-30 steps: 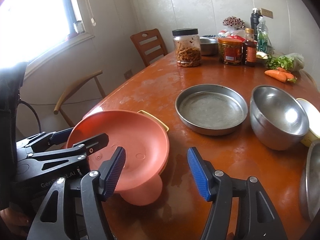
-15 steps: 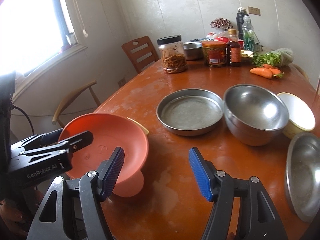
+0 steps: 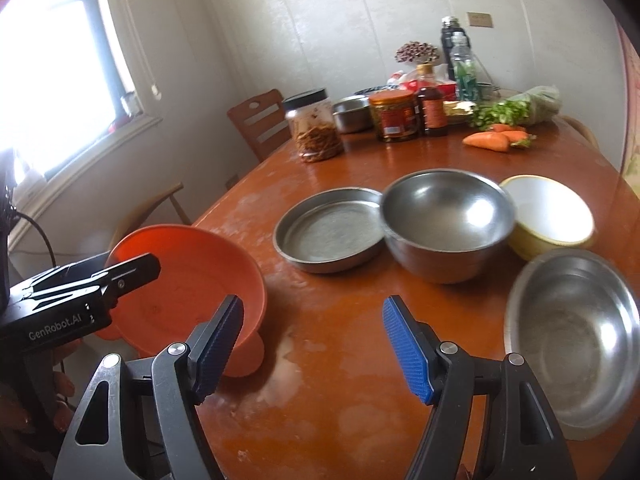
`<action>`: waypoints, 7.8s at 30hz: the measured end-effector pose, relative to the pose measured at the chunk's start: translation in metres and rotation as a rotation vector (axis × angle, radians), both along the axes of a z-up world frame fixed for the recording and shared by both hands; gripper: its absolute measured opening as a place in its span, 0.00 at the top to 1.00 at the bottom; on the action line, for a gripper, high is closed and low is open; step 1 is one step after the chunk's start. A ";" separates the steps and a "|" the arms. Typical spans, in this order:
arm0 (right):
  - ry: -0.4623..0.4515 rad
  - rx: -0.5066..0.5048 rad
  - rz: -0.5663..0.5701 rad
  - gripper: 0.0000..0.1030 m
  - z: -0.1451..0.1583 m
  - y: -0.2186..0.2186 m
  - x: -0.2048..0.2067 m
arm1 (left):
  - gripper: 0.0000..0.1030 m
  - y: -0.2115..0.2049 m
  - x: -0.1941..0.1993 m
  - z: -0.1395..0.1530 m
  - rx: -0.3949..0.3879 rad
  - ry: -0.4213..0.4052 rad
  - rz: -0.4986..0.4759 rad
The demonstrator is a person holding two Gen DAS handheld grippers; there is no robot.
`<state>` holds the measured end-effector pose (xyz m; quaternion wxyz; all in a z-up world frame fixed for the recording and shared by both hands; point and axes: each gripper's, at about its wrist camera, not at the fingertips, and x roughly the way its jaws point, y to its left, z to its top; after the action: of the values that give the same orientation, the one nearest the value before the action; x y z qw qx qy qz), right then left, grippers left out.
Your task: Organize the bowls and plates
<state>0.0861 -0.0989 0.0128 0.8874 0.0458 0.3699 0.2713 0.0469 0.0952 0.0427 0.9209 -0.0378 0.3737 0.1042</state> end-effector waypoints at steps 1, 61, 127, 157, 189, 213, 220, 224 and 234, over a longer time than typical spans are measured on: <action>0.000 0.006 -0.009 0.28 0.001 -0.006 -0.001 | 0.23 -0.003 0.001 0.001 0.003 0.000 -0.003; 0.114 -0.001 0.209 0.26 -0.056 0.097 0.025 | 0.23 0.047 0.085 0.007 -0.033 0.069 -0.050; 0.143 -0.096 -0.129 0.27 -0.043 -0.043 -0.005 | 0.52 -0.109 0.065 -0.082 0.131 0.413 -0.775; 0.028 -0.198 -0.087 0.68 -0.055 -0.061 -0.010 | 0.52 -0.126 0.015 -0.087 -0.030 0.282 -0.436; 0.000 -0.173 -0.030 0.76 -0.056 -0.067 -0.024 | 0.61 -0.115 0.000 -0.087 -0.136 0.150 -0.261; -0.120 -0.173 -0.041 0.76 -0.021 -0.065 -0.039 | 0.61 -0.113 -0.015 -0.051 -0.142 0.030 -0.216; -0.158 -0.160 -0.043 0.76 -0.001 -0.062 -0.044 | 0.61 -0.112 -0.023 -0.028 -0.119 -0.021 -0.212; -0.179 -0.157 -0.044 0.76 0.009 -0.061 -0.045 | 0.61 -0.111 -0.025 -0.021 -0.108 -0.035 -0.215; -0.225 -0.153 -0.044 0.76 0.031 -0.050 -0.041 | 0.61 -0.100 -0.022 0.006 -0.091 -0.072 -0.217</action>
<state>0.0454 -0.1493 0.0438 0.9299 -0.0448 0.2865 0.2262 0.0244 -0.0048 0.0485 0.9370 -0.0424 0.3465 -0.0147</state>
